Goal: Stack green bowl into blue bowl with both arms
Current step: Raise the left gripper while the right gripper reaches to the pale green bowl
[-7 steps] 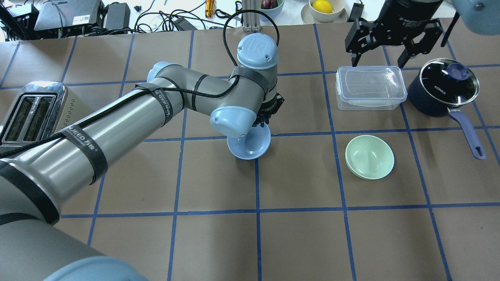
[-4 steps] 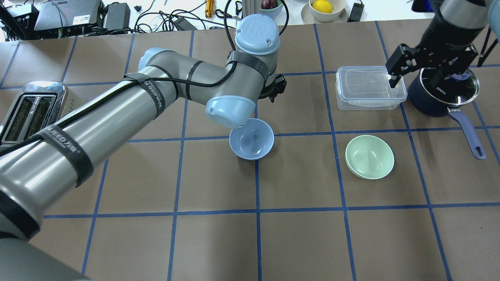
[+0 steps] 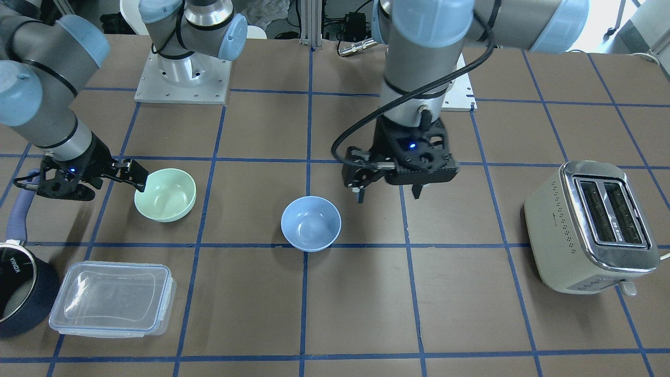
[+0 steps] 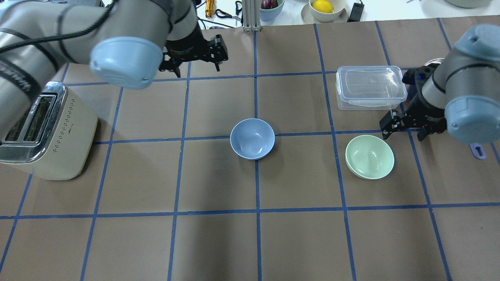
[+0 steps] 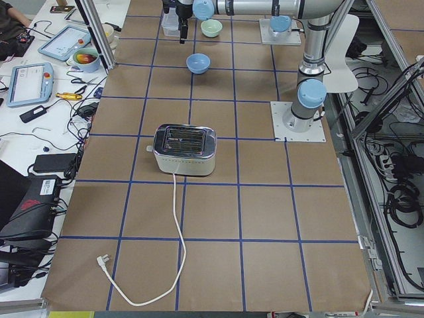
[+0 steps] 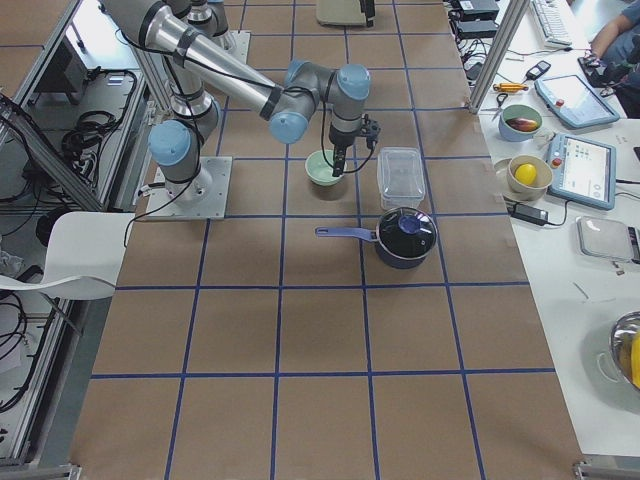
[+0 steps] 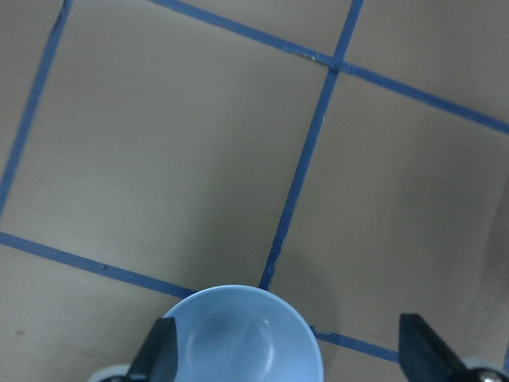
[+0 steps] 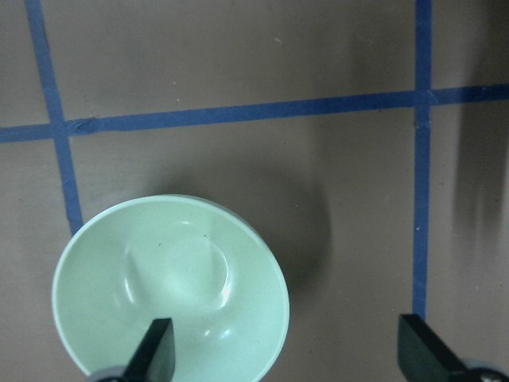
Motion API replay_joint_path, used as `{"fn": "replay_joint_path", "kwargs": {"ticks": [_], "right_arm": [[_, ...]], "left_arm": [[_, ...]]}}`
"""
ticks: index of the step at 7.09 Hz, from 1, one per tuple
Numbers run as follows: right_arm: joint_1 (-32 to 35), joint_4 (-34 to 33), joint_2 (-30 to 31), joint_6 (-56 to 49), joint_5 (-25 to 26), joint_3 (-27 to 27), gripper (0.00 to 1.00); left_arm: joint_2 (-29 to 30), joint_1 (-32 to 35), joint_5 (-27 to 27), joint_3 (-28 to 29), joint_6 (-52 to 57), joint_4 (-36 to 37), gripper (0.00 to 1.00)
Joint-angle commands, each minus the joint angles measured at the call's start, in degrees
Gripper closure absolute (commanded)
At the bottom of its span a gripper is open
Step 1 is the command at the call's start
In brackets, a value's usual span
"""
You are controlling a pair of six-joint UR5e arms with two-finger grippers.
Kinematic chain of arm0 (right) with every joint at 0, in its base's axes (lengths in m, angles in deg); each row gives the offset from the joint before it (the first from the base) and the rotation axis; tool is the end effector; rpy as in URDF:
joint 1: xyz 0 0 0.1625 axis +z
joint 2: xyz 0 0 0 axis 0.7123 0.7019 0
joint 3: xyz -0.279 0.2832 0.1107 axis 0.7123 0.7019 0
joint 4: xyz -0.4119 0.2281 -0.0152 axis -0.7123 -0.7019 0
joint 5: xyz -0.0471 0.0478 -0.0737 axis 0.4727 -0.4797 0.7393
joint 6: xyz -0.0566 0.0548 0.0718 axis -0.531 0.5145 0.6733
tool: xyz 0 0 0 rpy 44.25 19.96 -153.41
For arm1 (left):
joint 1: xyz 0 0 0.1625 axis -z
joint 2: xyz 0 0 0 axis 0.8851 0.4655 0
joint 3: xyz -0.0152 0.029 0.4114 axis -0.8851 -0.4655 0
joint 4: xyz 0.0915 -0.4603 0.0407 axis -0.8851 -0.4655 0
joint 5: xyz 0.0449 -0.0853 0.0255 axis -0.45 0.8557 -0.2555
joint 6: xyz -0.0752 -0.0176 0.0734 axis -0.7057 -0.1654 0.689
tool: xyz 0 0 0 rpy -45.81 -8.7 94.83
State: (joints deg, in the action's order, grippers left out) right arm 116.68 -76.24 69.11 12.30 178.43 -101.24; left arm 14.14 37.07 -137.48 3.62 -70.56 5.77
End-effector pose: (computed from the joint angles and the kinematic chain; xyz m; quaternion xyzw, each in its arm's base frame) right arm -0.0352 -0.5218 0.2078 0.0388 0.9988 0.0283 0.0138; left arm -0.2307 -0.6060 0.4399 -0.0356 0.9954 -0.0894 0.0002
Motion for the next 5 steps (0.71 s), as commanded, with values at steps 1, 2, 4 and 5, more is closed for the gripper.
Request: {"fn": "replay_joint_path", "kwargs": {"ticks": [1, 2, 4, 5], "right_arm": [[-0.7, -10.9, -3.3, -0.1, 0.1, -6.7, 0.31], [-0.7, -10.8, -3.5, -0.1, 0.0, -6.7, 0.74], [-0.7, -10.3, -3.5, 0.0, 0.0, -6.7, 1.00], [-0.7, -10.0, -3.5, 0.1, -0.5, -6.3, 1.00]], "left_arm": [[-6.1, -7.6, 0.0, -0.1, 13.1, -7.7, 0.00], [-7.7, -9.6, 0.1, -0.8, 13.5, -7.9, 0.00], [-10.3, -10.4, 0.2, -3.8, 14.2, -8.0, 0.00], [-10.6, -10.4, 0.3, -3.9, 14.1, -7.5, 0.00]]}}
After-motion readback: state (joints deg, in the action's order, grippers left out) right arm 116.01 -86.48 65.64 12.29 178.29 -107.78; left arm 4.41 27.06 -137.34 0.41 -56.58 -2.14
